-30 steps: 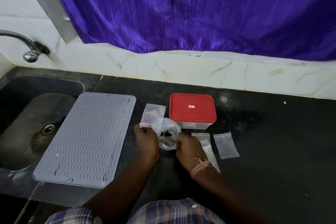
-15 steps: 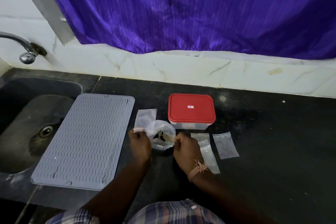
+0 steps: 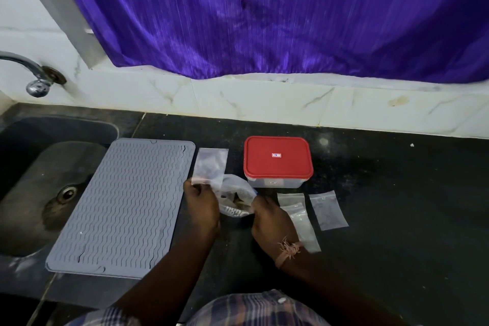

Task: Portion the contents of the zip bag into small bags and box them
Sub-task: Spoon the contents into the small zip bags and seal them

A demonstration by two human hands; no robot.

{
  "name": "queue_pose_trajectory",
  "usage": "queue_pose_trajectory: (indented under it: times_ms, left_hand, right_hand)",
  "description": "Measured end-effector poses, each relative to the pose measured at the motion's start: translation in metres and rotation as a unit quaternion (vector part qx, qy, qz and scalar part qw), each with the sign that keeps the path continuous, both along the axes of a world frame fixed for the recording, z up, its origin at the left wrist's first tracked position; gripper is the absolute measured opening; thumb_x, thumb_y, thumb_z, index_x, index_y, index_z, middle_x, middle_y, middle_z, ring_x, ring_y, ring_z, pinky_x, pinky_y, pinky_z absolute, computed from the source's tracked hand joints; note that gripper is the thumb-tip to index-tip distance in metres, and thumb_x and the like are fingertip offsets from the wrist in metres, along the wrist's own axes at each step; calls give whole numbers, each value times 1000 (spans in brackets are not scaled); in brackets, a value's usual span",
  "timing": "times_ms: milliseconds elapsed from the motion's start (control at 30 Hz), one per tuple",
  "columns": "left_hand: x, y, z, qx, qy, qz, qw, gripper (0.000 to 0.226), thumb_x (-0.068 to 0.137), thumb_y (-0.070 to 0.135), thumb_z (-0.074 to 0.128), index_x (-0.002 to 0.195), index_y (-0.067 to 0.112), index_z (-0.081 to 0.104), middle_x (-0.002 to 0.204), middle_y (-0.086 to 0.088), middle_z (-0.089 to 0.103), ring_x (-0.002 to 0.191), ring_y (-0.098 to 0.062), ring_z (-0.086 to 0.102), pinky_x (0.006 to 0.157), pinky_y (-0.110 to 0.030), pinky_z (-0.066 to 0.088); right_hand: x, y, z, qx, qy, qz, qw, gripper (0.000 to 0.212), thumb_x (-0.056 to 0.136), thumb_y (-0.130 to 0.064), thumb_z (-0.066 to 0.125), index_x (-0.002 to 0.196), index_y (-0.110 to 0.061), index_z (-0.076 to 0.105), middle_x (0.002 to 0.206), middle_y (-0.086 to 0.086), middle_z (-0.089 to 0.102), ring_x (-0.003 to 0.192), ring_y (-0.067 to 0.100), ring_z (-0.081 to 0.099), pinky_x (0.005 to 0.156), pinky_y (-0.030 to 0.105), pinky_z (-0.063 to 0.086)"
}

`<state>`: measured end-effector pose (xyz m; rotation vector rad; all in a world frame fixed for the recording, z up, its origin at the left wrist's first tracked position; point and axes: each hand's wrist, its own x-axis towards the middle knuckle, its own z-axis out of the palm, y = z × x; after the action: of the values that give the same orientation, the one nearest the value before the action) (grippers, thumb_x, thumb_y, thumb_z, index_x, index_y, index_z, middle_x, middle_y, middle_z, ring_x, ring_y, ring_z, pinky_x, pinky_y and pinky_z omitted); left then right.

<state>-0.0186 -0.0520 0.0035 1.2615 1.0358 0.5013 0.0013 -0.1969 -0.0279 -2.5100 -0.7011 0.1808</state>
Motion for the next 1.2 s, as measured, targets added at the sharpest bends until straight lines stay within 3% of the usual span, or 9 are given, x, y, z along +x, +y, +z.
queue_pose_trajectory:
  times_ms: [167, 300, 467, 633, 733, 800, 900, 1000, 1200]
  left_hand:
    - [-8, 3, -9, -2, 12, -32, 999, 21, 103, 11, 47, 115, 26, 54, 112, -7, 67, 103, -32, 69, 90, -54, 58]
    - [-6, -1, -5, 20, -12, -69, 997, 24, 103, 3, 47, 125, 10, 52, 111, -12, 67, 95, -25, 68, 82, -42, 57]
    - [-9, 3, -11, 44, 7, -62, 997, 27, 104, 8, 48, 130, 14, 54, 116, -9, 68, 104, -26, 69, 93, -50, 57]
    - [-10, -1, -19, 82, 53, -101, 990, 22, 104, 7, 48, 126, 6, 55, 100, -1, 65, 100, -26, 68, 70, -24, 50]
    - [-8, -5, -22, 99, 89, -89, 987, 19, 106, 8, 46, 122, 5, 55, 90, 7, 58, 85, -10, 62, 61, -13, 39]
    - [-6, -4, -25, 91, 98, -74, 988, 22, 106, 9, 47, 126, 5, 54, 99, -1, 61, 88, -12, 62, 69, -19, 45]
    - [-5, 0, -32, 56, 110, -53, 991, 26, 105, 12, 48, 131, 9, 52, 117, -11, 63, 105, -27, 64, 87, -38, 52]
    - [-2, 0, -32, 4, 85, -43, 995, 28, 105, 11, 47, 132, 10, 50, 118, -11, 62, 104, -26, 64, 85, -39, 53]
    - [10, -5, -34, -73, 38, -3, 997, 30, 102, 6, 46, 131, 8, 50, 121, -16, 62, 106, -32, 65, 90, -48, 57]
  right_hand:
    - [-2, 9, 9, 45, -37, 38, 998, 30, 81, -9, 55, 110, -16, 57, 109, 8, 60, 90, 27, 62, 71, 37, 52]
    - [0, 9, -2, -29, -18, 66, 997, 45, 79, -4, 54, 123, -14, 60, 119, 11, 61, 96, 36, 64, 76, 43, 53]
    - [-1, 6, 0, -17, -41, 19, 999, 36, 69, -6, 57, 104, -13, 59, 103, 11, 62, 76, 33, 64, 58, 35, 49]
    - [4, 3, 0, -35, -63, 11, 997, 39, 68, -7, 66, 105, -14, 61, 97, 9, 64, 70, 28, 65, 54, 33, 52]
    - [7, 3, -5, -70, -72, 15, 995, 37, 63, -2, 75, 97, -12, 66, 89, 9, 65, 64, 27, 65, 48, 32, 53]
    - [9, 4, -9, -66, -44, 6, 997, 33, 69, -1, 71, 101, -9, 66, 94, 11, 65, 68, 30, 67, 52, 34, 53]
    - [10, 4, -8, -19, 19, -35, 999, 31, 84, -6, 55, 114, -8, 61, 105, 12, 64, 88, 31, 65, 71, 36, 51]
    - [14, 4, -5, 4, 39, -55, 998, 22, 82, -8, 57, 104, -10, 61, 103, 11, 65, 94, 28, 63, 76, 30, 46]
    - [13, 6, -6, -20, 37, -54, 998, 33, 80, -7, 57, 113, -9, 59, 108, 12, 65, 96, 29, 65, 78, 35, 53]
